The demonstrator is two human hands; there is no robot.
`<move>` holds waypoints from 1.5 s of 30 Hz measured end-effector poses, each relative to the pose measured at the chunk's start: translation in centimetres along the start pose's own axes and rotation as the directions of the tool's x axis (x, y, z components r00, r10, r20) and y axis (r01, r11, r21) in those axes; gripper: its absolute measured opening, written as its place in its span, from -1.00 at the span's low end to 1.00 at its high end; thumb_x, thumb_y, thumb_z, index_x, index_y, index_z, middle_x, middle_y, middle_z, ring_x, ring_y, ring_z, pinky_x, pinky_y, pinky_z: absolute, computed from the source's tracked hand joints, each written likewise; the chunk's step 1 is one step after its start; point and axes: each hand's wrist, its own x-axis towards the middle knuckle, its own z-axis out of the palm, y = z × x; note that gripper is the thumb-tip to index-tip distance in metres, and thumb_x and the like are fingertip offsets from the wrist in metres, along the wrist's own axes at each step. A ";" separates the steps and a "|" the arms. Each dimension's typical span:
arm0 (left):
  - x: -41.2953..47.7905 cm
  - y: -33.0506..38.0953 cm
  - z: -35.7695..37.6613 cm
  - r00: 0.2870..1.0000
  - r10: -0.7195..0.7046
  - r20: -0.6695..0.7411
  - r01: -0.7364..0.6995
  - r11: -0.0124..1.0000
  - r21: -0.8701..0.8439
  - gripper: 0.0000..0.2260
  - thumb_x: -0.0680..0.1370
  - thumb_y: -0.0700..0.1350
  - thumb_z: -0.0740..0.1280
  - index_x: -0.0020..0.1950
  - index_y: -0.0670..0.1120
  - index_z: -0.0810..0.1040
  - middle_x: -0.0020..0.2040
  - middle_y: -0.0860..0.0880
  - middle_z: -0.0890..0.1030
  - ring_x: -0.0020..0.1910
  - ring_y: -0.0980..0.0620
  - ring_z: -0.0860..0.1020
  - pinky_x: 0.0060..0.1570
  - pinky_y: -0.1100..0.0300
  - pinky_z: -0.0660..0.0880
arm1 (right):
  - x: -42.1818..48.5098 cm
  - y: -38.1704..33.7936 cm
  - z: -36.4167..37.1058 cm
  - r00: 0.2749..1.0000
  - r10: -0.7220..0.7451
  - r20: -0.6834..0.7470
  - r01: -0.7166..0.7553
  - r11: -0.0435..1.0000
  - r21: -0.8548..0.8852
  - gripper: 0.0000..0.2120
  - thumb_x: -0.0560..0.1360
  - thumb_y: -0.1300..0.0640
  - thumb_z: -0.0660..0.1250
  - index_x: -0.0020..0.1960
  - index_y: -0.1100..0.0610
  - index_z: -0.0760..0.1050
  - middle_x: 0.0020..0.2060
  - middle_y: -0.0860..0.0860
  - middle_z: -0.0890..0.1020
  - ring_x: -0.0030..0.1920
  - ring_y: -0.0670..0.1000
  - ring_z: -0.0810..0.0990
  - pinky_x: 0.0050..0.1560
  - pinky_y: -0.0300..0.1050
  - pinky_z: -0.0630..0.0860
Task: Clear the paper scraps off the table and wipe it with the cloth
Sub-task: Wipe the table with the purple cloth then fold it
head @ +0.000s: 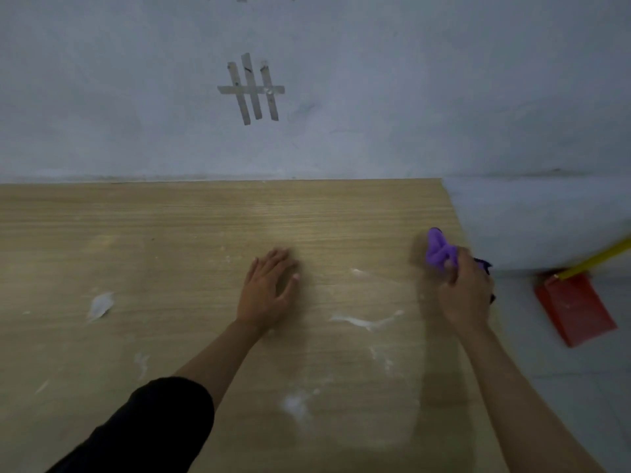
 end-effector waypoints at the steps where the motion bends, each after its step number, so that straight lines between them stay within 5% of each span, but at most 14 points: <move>1: -0.5 0.3 0.3 1.000 0.004 -0.003 -0.004 1.000 0.007 -0.46 0.44 0.23 0.01 0.26 0.01 0.49 0.41 0.01 0.39 0.45 0.09 0.22 0.46 0.11 -0.05 | -0.1 0.4 0.4 0.999 0.027 0.042 -0.026 0.999 -0.026 -0.66 0.45 0.12 0.02 0.04 0.24 0.47 -0.04 0.33 0.58 0.04 0.35 0.53 0.06 0.20 0.42; 5: -2.5 1.4 1.3 1.000 0.007 -0.019 -0.006 0.999 0.038 -0.47 0.48 0.18 -0.05 0.26 -0.02 0.49 0.39 0.00 0.41 0.44 0.08 0.25 0.46 0.12 -0.04 | -4.4 -0.9 2.9 0.979 -0.163 0.119 0.163 0.987 0.009 -0.51 0.43 0.04 0.01 0.17 0.25 0.51 0.13 0.32 0.57 0.24 0.34 0.46 0.22 0.31 0.38; 10: -5.3 1.5 1.1 1.000 0.001 -0.025 0.001 0.996 0.084 -0.48 0.52 0.13 -0.09 0.30 -0.03 0.45 0.40 -0.01 0.41 0.44 0.08 0.26 0.43 0.22 -0.09 | -14.0 -5.2 2.6 0.932 -0.339 0.126 0.294 0.913 0.282 -0.70 0.44 0.21 0.14 0.06 0.18 0.57 0.04 0.17 0.64 0.13 0.11 0.56 0.23 0.07 0.44; 15: -7.9 -0.1 -0.6 0.998 0.013 -0.054 -0.007 0.994 0.109 -0.53 0.54 0.10 -0.04 0.30 -0.04 0.46 0.39 -0.02 0.42 0.43 0.04 0.28 0.43 0.19 -0.07 | -10.8 -4.4 0.7 0.988 -0.096 -0.120 0.130 0.939 0.320 -0.73 0.28 0.30 0.10 -0.11 0.15 0.50 -0.17 0.14 0.62 -0.15 0.20 0.55 -0.08 0.12 0.48; 19: -9.3 -1.5 -1.6 0.998 -0.017 -0.065 0.024 0.992 0.122 -0.54 0.53 0.10 -0.03 0.29 -0.02 0.47 0.39 0.00 0.41 0.43 0.07 0.25 0.43 0.20 -0.09 | -4.3 -4.7 3.7 0.996 0.092 0.000 -0.091 0.991 0.100 -0.72 0.51 0.16 0.10 0.10 0.27 0.47 0.03 0.35 0.56 0.13 0.34 0.49 0.11 0.17 0.38; 21: -9.9 -1.9 -1.8 0.998 -0.024 -0.063 0.032 0.992 0.125 -0.53 0.53 0.10 -0.03 0.29 -0.02 0.47 0.39 0.00 0.41 0.43 0.07 0.25 0.42 0.22 -0.10 | -3.6 -5.9 5.5 0.991 -0.003 0.135 -0.001 0.999 0.033 -0.71 0.54 0.17 0.13 0.17 0.25 0.48 0.12 0.36 0.54 0.26 0.33 0.40 0.25 0.17 0.28; 24: -10.6 -2.1 -2.4 0.997 -0.023 -0.067 0.031 0.992 0.123 -0.53 0.53 0.10 -0.05 0.30 -0.03 0.46 0.40 0.00 0.41 0.44 0.07 0.25 0.43 0.23 -0.11 | -7.2 -8.9 6.6 0.913 -0.338 0.230 0.305 0.938 0.166 -0.69 0.44 0.18 0.13 0.02 0.29 0.56 -0.01 0.35 0.60 0.05 0.32 0.55 0.13 0.15 0.42; 28: -11.9 -2.3 -3.3 0.994 -0.048 -0.098 0.059 0.992 0.114 -0.53 0.54 0.09 -0.05 0.31 -0.05 0.43 0.39 -0.02 0.41 0.43 0.05 0.27 0.43 0.25 -0.11 | -15.6 -9.6 5.4 0.831 -0.496 0.253 0.389 0.842 0.374 -0.66 0.48 0.13 0.13 0.04 0.31 0.55 -0.06 0.25 0.64 -0.01 0.14 0.56 0.22 0.01 0.38; 30: -12.6 -2.6 -3.8 0.993 -0.063 -0.098 0.075 0.990 0.119 -0.52 0.54 0.09 -0.06 0.33 -0.06 0.41 0.40 -0.03 0.40 0.44 0.04 0.26 0.42 0.28 -0.14 | -18.1 -9.2 3.8 0.835 -0.475 0.277 0.339 0.841 0.423 -0.73 0.48 0.17 0.12 -0.01 0.23 0.56 -0.13 0.16 0.64 -0.07 0.12 0.56 0.07 -0.02 0.44; 33: -13.5 -3.4 -4.9 0.993 -0.075 -0.095 0.087 0.988 0.128 -0.48 0.53 0.10 -0.10 0.36 -0.07 0.38 0.42 -0.04 0.37 0.46 0.02 0.23 0.42 0.25 -0.13 | -16.9 -11.0 2.0 0.951 -0.236 0.198 0.117 0.872 0.476 -0.81 0.43 0.37 0.16 -0.10 0.24 0.53 -0.25 0.06 0.56 -0.20 0.06 0.52 -0.19 -0.20 0.31; 36: -14.5 -4.1 -5.8 0.990 -0.096 -0.102 0.109 0.984 0.138 -0.45 0.52 0.12 -0.13 0.38 -0.08 0.36 0.44 -0.03 0.34 0.47 0.02 0.20 0.42 0.25 -0.15 | -13.1 -14.0 2.7 0.992 -0.102 0.071 0.064 0.909 0.412 -0.82 0.46 0.28 0.14 -0.04 0.24 0.51 -0.20 0.19 0.59 -0.18 0.13 0.53 -0.24 -0.17 0.23; 38: -15.3 -4.6 -6.2 0.990 -0.107 -0.097 0.120 0.983 0.138 -0.43 0.51 0.13 -0.15 0.39 -0.07 0.34 0.45 -0.02 0.32 0.48 0.04 0.18 0.42 0.26 -0.18 | -11.4 -15.8 4.5 0.977 -0.076 0.201 0.000 0.934 0.356 -0.79 0.53 0.25 0.16 0.10 0.22 0.49 -0.02 0.26 0.59 -0.01 0.23 0.54 -0.13 -0.12 0.31; 41: -16.5 -5.5 -6.7 0.986 -0.128 -0.108 0.142 0.982 0.128 -0.44 0.51 0.13 -0.14 0.38 -0.05 0.36 0.45 -0.01 0.33 0.47 0.05 0.19 0.41 0.26 -0.17 | -12.8 -17.3 7.7 0.885 -0.277 0.373 0.186 0.947 0.264 -0.71 0.54 0.21 0.15 0.22 0.23 0.48 0.19 0.28 0.53 0.22 0.26 0.47 0.28 0.04 0.27; 45: -18.3 -6.4 -7.5 0.978 -0.161 -0.131 0.175 0.979 0.106 -0.46 0.52 0.11 -0.10 0.37 -0.08 0.37 0.42 -0.04 0.37 0.45 0.03 0.24 0.41 0.24 -0.09 | -19.7 -17.6 8.0 0.765 -0.431 0.478 0.277 0.891 0.360 -0.67 0.55 0.20 0.20 0.29 0.22 0.43 0.28 0.24 0.47 0.37 0.18 0.34 0.33 -0.12 0.22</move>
